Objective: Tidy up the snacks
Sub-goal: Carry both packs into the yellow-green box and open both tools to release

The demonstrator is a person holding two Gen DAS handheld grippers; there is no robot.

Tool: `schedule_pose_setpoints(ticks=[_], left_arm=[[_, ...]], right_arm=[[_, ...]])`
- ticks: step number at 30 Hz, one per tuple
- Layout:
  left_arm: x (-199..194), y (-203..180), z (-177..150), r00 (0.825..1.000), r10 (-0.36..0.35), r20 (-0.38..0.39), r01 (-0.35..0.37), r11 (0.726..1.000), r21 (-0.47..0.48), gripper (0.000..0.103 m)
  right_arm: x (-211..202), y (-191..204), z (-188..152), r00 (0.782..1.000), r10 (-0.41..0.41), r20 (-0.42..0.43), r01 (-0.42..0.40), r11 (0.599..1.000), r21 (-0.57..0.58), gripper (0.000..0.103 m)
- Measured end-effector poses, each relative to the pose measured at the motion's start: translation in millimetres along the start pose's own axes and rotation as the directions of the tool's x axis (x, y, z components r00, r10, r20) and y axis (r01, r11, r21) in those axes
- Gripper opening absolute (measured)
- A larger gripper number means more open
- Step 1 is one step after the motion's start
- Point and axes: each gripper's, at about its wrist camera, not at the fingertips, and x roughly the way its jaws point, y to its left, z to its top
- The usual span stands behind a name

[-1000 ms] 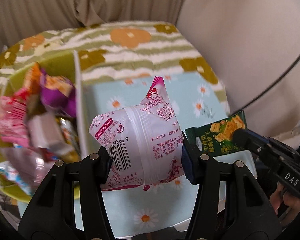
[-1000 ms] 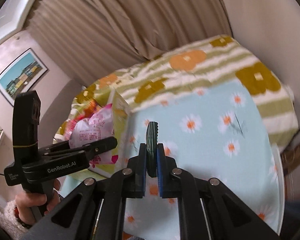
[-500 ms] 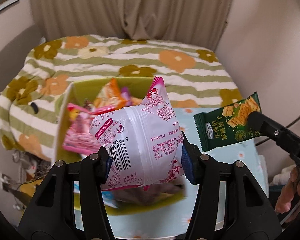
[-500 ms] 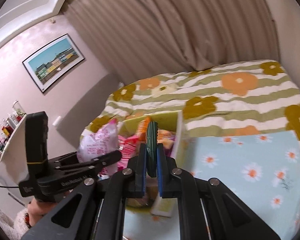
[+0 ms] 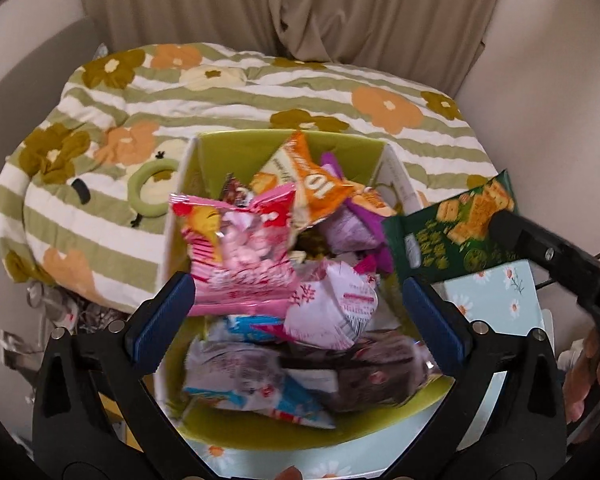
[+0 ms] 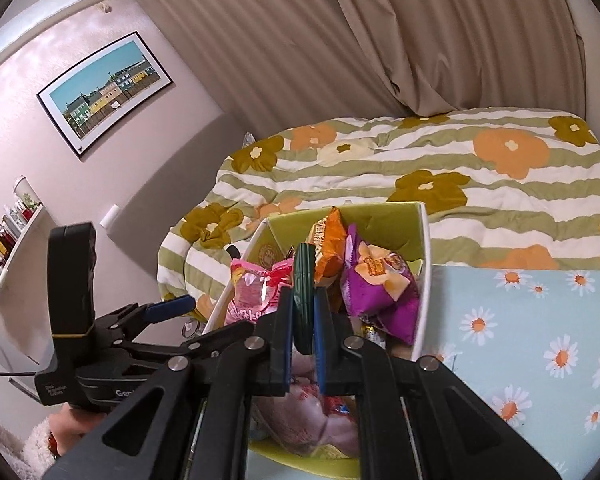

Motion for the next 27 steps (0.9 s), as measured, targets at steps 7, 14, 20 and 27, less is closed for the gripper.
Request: schedule_pose_setpoints(ticks=[7, 14, 20, 27], left_arm=[[-11, 40, 1, 1.0, 0.017, 0.004, -0.017, 0.999, -0.039, 0.103], [-3, 59, 2, 1.0, 0.023, -0.011, -0.023, 0.999, -0.023, 0.103], [11, 60, -7, 0.998, 0.041, -0.042, -0.04, 0.999, 0.017, 0.102], [-6, 46, -19, 0.999, 0.051, -0.019, -0.051, 0.999, 0.02, 0.102]], right_arm=[[17, 20, 18, 1.0, -0.013, 0.02, 0.013, 1.0, -0.017, 0.008], [54, 21, 16, 0.996, -0.07, -0.051, 0.071, 0.997, 0.024, 0.014], [58, 18, 3, 0.981, -0.175, -0.084, 0.178, 0.983, 0.038, 0.092], [31, 23, -4, 0.976, -0.209, -0.065, 0.21, 0.978, 0.007, 0.092]])
